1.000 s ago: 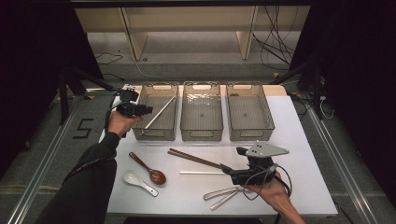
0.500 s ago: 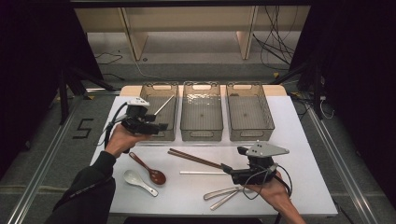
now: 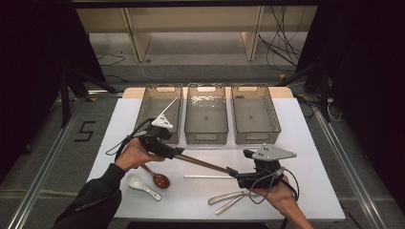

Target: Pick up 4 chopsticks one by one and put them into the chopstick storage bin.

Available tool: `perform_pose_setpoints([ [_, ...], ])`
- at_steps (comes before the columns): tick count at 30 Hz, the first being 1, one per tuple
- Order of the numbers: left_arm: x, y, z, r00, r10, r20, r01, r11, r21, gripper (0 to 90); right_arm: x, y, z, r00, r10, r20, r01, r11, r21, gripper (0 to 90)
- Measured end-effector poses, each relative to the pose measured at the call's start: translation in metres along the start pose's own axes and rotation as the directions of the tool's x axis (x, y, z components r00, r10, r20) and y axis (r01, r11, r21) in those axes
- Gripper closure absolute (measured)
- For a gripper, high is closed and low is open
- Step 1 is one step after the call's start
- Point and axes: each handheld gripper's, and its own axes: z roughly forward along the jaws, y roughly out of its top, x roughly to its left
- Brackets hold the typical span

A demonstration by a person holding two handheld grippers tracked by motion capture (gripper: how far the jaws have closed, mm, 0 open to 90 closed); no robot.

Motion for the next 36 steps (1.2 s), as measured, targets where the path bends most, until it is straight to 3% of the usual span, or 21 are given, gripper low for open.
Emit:
perform_pose_setpoints([
  [11, -0.021, 0.002, 0.005, 0.9977, 0.052, 0.043, -0.053, 0.9980, 0.033, 21.5, 0.002, -0.003, -0.003, 1.0000, 0.005, -0.001, -0.005, 1.000, -0.006, 19.9],
  [18, -0.035, 0.003, 0.012, 0.9922, 0.101, 0.072, -0.106, 0.9918, 0.070, 20.6, 0.002, -0.005, -0.006, 0.9999, 0.012, 0.002, -0.012, 1.000, -0.007, 19.9],
  [25, -0.053, 0.004, 0.023, 0.9805, 0.160, 0.113, -0.174, 0.9764, 0.127, 20.5, 0.002, -0.007, -0.009, 0.9999, 0.017, 0.001, -0.017, 1.000, -0.005, 20.0],
  [28, -0.058, 0.005, 0.029, 0.9775, 0.167, 0.129, -0.187, 0.9695, 0.159, 20.6, 0.002, -0.007, -0.011, 0.9998, 0.020, -0.002, -0.020, 1.000, -0.007, 20.1],
  [30, -0.061, 0.005, 0.032, 0.9729, 0.188, 0.135, -0.210, 0.9605, 0.182, 20.8, 0.003, -0.007, -0.011, 0.9998, 0.018, -0.002, -0.018, 1.000, -0.009, 20.1],
  [36, -0.069, 0.003, 0.046, 0.9662, 0.214, 0.143, -0.242, 0.9442, 0.223, 24.2, 0.004, -0.008, -0.013, 0.9999, 0.015, -0.009, -0.015, 1.000, -0.008, 20.0],
])
